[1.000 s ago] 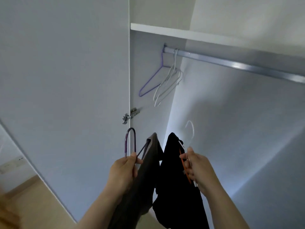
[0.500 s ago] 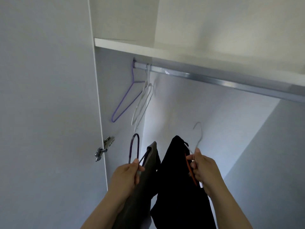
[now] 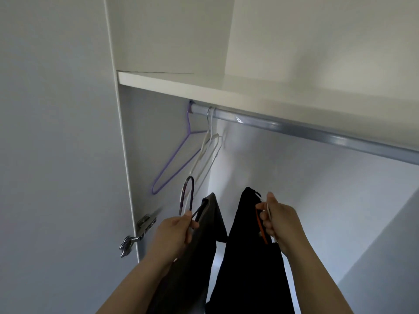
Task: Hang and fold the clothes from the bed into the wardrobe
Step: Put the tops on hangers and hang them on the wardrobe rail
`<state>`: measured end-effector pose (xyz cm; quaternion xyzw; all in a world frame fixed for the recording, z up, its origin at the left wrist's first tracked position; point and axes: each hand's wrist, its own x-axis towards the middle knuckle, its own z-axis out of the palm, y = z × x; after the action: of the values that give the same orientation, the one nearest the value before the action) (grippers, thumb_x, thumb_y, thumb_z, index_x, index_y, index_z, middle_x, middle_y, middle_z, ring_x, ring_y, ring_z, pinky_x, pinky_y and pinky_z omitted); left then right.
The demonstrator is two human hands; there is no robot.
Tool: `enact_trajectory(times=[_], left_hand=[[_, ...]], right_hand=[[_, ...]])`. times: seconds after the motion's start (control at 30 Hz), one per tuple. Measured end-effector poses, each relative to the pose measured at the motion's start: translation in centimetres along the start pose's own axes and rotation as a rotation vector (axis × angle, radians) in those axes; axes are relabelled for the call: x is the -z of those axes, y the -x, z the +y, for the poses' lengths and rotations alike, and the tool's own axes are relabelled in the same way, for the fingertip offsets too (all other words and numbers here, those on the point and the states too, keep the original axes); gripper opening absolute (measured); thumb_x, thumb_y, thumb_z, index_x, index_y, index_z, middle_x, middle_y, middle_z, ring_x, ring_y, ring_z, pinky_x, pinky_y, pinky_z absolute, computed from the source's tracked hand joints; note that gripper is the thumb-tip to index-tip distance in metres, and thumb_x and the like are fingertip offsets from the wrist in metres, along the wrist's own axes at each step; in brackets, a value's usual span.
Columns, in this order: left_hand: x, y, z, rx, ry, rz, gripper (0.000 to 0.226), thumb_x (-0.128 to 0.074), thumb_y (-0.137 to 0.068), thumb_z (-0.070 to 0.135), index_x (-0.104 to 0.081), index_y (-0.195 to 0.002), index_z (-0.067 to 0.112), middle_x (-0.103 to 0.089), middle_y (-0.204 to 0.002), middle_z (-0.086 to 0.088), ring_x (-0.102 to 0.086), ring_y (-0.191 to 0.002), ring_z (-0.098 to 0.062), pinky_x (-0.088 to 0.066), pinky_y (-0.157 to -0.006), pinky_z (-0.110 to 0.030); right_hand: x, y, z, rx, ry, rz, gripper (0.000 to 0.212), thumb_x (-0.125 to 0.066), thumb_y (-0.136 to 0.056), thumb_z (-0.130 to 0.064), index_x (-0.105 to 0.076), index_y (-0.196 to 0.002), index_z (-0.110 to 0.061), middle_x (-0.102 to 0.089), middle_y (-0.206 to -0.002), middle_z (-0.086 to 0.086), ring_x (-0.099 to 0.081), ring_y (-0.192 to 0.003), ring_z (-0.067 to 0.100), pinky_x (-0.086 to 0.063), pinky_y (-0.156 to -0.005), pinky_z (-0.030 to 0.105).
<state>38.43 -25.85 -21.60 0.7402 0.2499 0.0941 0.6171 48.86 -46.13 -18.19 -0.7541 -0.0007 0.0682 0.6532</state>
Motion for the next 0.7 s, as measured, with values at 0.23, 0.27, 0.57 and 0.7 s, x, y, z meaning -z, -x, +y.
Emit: enact_trajectory(times=[0.23, 0.27, 0.57, 0.7], left_hand=[[0.0, -2.3, 1.5, 0.024, 0.088, 0.038, 0.043, -0.039, -0.103, 0.035, -0.068, -0.089, 0.005, -0.046, -0.042, 0.005, -0.036, -0.031, -0.006, -0.029, -0.037, -0.018], [0.1, -2.4, 1.6, 0.027, 0.098, 0.05, 0.043, -0.039, -0.103, 0.034, -0.068, -0.089, 0.004, -0.046, -0.042, 0.005, -0.037, -0.031, -0.006, -0.029, -0.036, -0.016], [1.2, -3.3, 1.7, 0.048, 0.196, 0.146, 0.045, -0.04, -0.103, 0.035, -0.067, -0.092, 0.0, -0.046, -0.048, 0.0, -0.034, -0.031, -0.008, -0.026, -0.036, -0.017], [1.8, -3.5, 1.6, 0.062, 0.218, 0.16, 0.046, -0.039, -0.103, 0.036, -0.067, -0.092, 0.001, -0.046, -0.05, -0.002, -0.034, -0.03, -0.008, -0.026, -0.034, -0.016]], right_hand=[[-1.8, -4.8, -1.5, 0.087, -0.001, -0.045, 0.05, -0.041, -0.1, -0.043, -0.067, -0.087, -0.002, -0.047, -0.047, -0.001, -0.033, -0.032, 0.009, -0.03, -0.039, 0.02], [-2.0, -5.3, -1.7, 0.1, -0.003, -0.051, 0.05, -0.041, -0.1, -0.043, -0.067, -0.087, -0.002, -0.047, -0.046, -0.002, -0.033, -0.032, 0.009, -0.031, -0.041, 0.022], [-5.8, -8.9, -5.1, 0.198, -0.076, -0.056, 0.048, -0.043, -0.1, -0.043, -0.065, -0.081, -0.005, -0.044, -0.049, 0.001, -0.029, -0.027, 0.006, -0.023, -0.035, 0.014], [-6.6, -10.3, -6.9, 0.23, -0.103, -0.076, 0.047, -0.041, -0.101, -0.041, -0.064, -0.081, -0.005, -0.043, -0.053, 0.003, -0.027, -0.025, 0.005, -0.021, -0.032, 0.012]])
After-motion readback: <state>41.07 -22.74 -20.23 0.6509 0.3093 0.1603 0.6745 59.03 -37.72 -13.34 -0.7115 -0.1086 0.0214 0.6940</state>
